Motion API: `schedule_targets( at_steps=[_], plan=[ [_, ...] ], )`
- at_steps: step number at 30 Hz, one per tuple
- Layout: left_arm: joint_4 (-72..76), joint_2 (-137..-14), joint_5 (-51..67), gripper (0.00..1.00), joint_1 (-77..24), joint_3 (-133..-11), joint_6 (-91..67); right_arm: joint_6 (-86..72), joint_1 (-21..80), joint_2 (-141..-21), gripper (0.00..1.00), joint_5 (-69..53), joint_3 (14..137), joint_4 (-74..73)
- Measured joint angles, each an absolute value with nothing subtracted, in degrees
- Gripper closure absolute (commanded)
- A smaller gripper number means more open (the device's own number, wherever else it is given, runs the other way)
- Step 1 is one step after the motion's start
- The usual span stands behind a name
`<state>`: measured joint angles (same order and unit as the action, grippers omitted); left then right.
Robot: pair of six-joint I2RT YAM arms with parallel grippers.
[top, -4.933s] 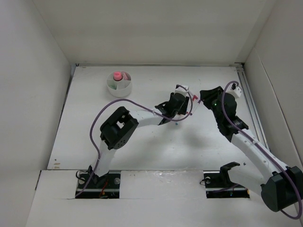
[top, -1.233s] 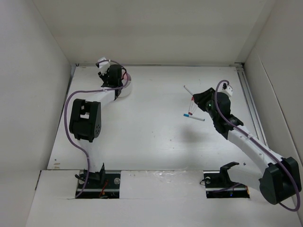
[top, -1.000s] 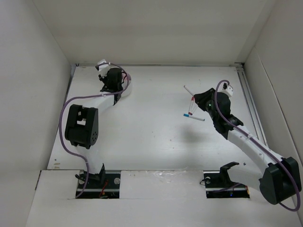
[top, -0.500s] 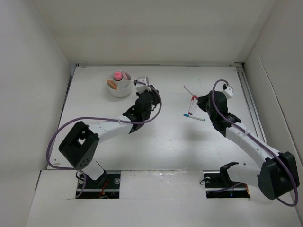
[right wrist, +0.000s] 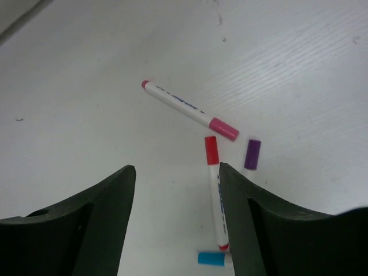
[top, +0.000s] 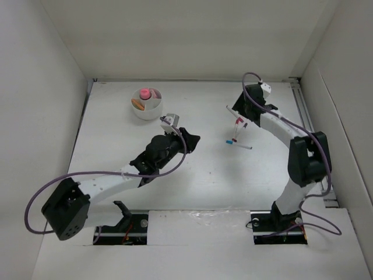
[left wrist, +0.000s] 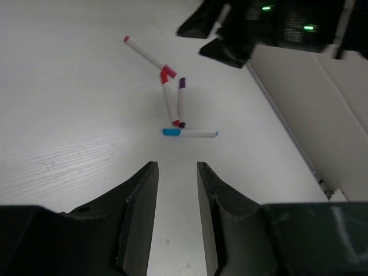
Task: Sort the stationery into containers
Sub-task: Pick up the pen from the center of the board.
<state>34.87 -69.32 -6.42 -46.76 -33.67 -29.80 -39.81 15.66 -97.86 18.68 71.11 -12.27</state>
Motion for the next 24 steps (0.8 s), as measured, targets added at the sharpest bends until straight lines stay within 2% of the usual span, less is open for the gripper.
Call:
schedule_targets(
  at_steps=[9,14,24],
  plan=[
    [30.0,-59.0,0.9,0.68,-46.8,-33.2,-26.7,-28.0,15.1,-124.2,0.29,16.6,100.9,-28.7],
    [28.6,-52.3,1.9,0.68,-45.5,-30.7,-25.9,-23.5,15.1,-129.8,0.29,16.2,107.1,-34.9],
    [27.3,-45.5,1.7,0.66,-44.6,-28.0,-25.8,-20.1,15.1,-136.6,0.39,15.1,120.2,-41.3]
  ],
)
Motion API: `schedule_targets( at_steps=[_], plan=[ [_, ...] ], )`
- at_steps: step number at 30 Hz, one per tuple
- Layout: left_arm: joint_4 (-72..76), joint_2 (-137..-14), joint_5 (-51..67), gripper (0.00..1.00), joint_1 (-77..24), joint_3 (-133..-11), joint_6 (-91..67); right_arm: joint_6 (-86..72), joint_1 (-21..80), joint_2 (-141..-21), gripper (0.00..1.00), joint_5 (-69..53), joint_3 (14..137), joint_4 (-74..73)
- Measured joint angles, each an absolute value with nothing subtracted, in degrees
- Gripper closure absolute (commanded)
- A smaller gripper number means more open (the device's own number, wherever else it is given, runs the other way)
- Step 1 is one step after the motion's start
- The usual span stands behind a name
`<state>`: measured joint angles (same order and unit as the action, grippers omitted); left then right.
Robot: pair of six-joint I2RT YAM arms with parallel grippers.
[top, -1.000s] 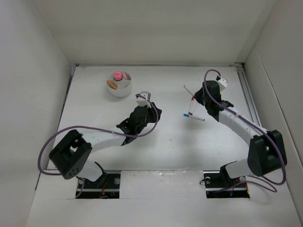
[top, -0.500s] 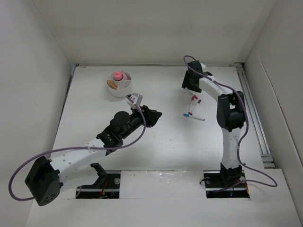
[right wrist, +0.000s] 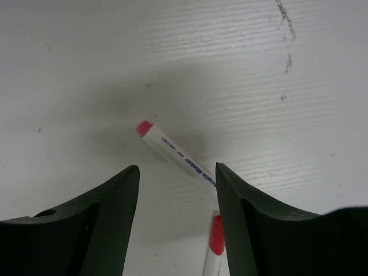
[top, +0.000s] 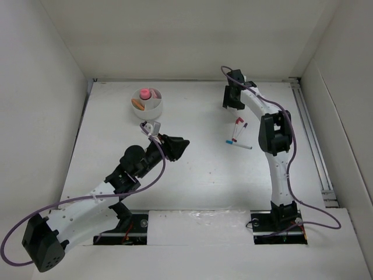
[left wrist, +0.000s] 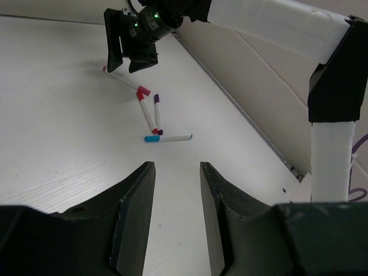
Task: Sort the stationery into containers
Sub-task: Pick up the pen from the center of the board.
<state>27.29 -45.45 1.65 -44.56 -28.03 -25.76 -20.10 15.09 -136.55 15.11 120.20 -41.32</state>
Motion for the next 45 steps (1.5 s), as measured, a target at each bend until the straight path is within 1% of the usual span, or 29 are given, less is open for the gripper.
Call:
schedule_targets(
  at_steps=[5,7,12,13,14,15,16,18,22,25,26,27,30,31,36,40,45],
  plan=[
    [26.4,-44.8,1.6,0.66,-44.6,-27.7,-25.8,-19.6,15.4,-140.2,0.39,14.5,124.3,-43.4],
    [26.2,-44.3,1.6,0.66,-44.6,-27.7,-25.8,-19.5,15.6,-141.1,0.43,14.5,125.0,-43.8],
    [26.3,-43.7,1.5,0.66,-44.6,-27.7,-25.8,-18.7,15.8,-142.3,0.59,13.6,129.5,-46.3],
    [26.2,-43.7,1.5,0.66,-44.6,-27.7,-25.8,-18.5,15.9,-142.8,0.68,13.3,130.4,-46.5],
    [26.2,-43.7,1.5,0.66,-44.6,-27.7,-25.8,-18.2,16.0,-143.3,0.7,13.0,131.2,-46.5],
    [26.2,-43.7,1.5,0.66,-44.6,-27.7,-25.8,-18.0,16.0,-143.5,0.7,12.7,131.5,-46.5],
    [26.2,-43.7,1.5,0.66,-44.6,-27.7,-25.8,-17.9,16.1,-144.0,0.68,12.5,131.9,-46.7],
    [26.2,-43.7,1.5,0.66,-44.6,-27.7,-25.8,-17.8,16.3,-144.6,0.57,12.3,132.5,-46.8],
    [26.1,-43.8,1.4,0.66,-44.6,-27.7,-25.8,-17.2,17.2,-145.8,0.56,12.0,134.0,-47.8],
    [26.1,-43.9,1.3,0.66,-44.6,-27.7,-25.8,-16.8,17.9,-146.5,0.63,11.7,135.3,-48.6],
    [26.1,-43.9,1.3,0.66,-44.6,-27.7,-25.8,-16.7,18.1,-146.7,0.67,11.8,135.4,-48.7],
    [26.1,-43.9,1.3,0.66,-44.6,-27.7,-25.8,-16.6,18.4,-146.7,0.73,12.1,135.5,-48.6],
    [26.1,-43.9,1.3,0.66,-44.6,-27.7,-25.8,-16.2,18.9,-146.7,0.81,12.6,135.6,-48.9],
    [26.1,-44.0,1.3,0.66,-44.6,-27.7,-25.8,-16.2,19.0,-146.7,0.86,12.7,135.6,-48.9],
    [26.1,-44.1,1.3,0.66,-44.6,-27.7,-25.8,-16.0,19.2,-146.7,0.99,13.1,135.6,-48.9],
    [26.2,-44.2,1.3,0.66,-44.6,-27.6,-25.8,-16.0,19.3,-146.6,1.0,13.3,135.1,-48.3],
    [26.1,-44.5,0.4,0.66,-44.6,-27.6,-25.8,-16.0,19.6,-142.9,1.0,13.8,128.2,-43.7]
  ],
)
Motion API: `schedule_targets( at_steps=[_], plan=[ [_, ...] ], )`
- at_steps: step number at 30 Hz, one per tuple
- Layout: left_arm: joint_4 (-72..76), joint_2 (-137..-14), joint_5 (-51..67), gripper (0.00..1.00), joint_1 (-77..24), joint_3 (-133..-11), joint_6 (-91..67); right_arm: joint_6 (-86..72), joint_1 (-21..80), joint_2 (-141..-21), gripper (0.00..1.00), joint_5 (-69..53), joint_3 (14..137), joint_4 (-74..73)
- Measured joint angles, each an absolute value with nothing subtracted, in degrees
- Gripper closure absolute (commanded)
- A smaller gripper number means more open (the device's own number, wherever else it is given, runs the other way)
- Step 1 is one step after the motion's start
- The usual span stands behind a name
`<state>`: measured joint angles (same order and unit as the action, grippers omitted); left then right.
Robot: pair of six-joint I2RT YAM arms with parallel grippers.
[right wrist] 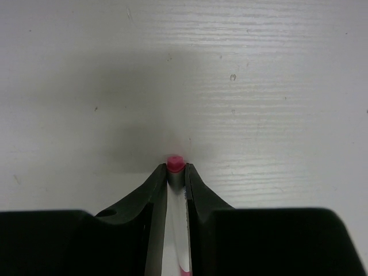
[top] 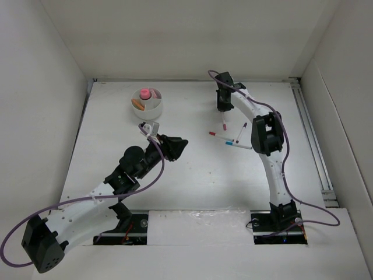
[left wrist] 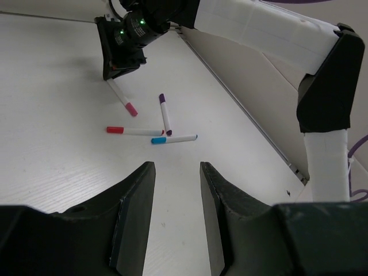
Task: Sort the stationery into containers
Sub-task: Pick up the pen from the center of the board, then place the pen in the storage box.
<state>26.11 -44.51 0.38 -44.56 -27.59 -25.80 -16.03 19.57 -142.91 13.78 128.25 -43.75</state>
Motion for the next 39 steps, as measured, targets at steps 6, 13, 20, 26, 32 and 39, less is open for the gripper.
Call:
schedule_targets(
  at_steps=[6,13,20,26,32,39],
  plan=[
    [26.1,-44.6,-2.6,0.64,-44.6,-27.6,-26.0,-18.5,19.7,-134.6,1.0,12.8,120.2,-38.9],
    [22.9,-45.0,-12.0,0.56,-44.6,-27.6,-28.1,-26.9,24.8,-115.8,1.0,12.2,107.8,-20.9],
    [19.3,-41.6,-24.2,0.49,-44.4,-27.3,-32.6,-36.0,37.1,-115.6,1.0,17.7,110.0,-3.2],
    [15.8,-41.8,-29.5,0.38,-44.1,-28.2,-34.8,-40.0,43.3,-129.3,1.0,25.3,121.7,1.0],
    [13.2,-44.1,-30.2,0.38,-44.1,-32.7,-35.9,-41.0,44.4,-139.7,1.0,31.8,130.0,1.7],
    [11.7,-30.2,-32.9,0.41,-43.8,-31.2,-38.8,-41.5,44.5,-143.3,1.0,37.0,134.3,4.5]
  ],
)
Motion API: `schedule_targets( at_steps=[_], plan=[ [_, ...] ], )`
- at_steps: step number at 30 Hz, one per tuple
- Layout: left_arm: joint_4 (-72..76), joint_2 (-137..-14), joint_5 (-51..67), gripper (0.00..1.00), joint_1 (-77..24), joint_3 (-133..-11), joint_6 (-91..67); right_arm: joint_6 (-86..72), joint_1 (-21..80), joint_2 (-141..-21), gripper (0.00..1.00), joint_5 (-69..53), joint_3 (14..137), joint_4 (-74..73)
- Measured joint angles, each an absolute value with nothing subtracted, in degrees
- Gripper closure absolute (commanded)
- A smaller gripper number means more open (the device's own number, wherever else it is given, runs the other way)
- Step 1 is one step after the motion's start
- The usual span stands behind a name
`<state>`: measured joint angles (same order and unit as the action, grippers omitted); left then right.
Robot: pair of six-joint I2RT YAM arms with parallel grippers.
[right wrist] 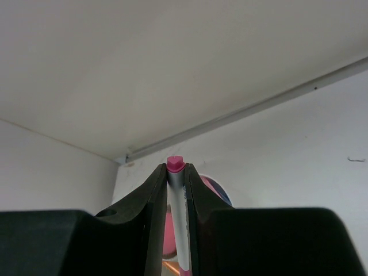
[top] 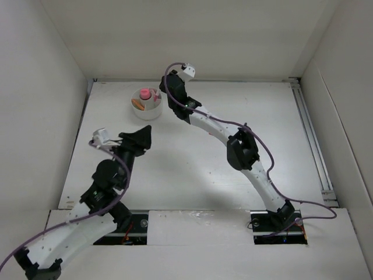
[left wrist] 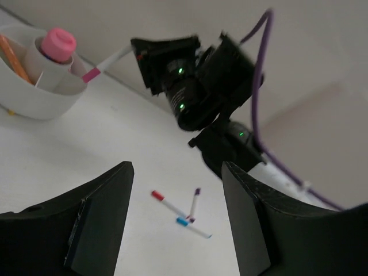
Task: Sort the stationery into containers
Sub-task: Place the pen in the storage box.
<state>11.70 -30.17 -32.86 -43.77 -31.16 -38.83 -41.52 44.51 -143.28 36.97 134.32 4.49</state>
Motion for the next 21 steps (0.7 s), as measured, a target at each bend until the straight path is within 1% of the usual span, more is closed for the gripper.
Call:
schedule_targets(
  at_steps=[3,5,7,12,21],
  plan=[
    [12.3,-19.2,-35.4,0.41,-43.8,-28.2,-39.9,-41.6,44.7,-144.9,1.0,38.0,137.4,6.1],
    [13.4,-16.8,-37.1,0.41,-43.6,-27.9,-40.4,-41.6,44.8,-146.3,1.0,38.4,139.5,7.2],
    [13.7,-18.5,-38.2,0.41,-43.4,-27.9,-41.0,-41.7,45.0,-147.6,1.0,38.7,141.0,7.8],
    [11.4,-26.7,-38.6,0.37,-43.4,-27.6,-42.0,-41.8,45.7,-150.1,1.0,39.6,142.4,8.2],
    [11.2,-25.3,-39.2,0.36,-43.4,-26.9,-42.2,-41.8,46.6,-151.9,1.0,40.2,142.8,8.7]
  ],
)
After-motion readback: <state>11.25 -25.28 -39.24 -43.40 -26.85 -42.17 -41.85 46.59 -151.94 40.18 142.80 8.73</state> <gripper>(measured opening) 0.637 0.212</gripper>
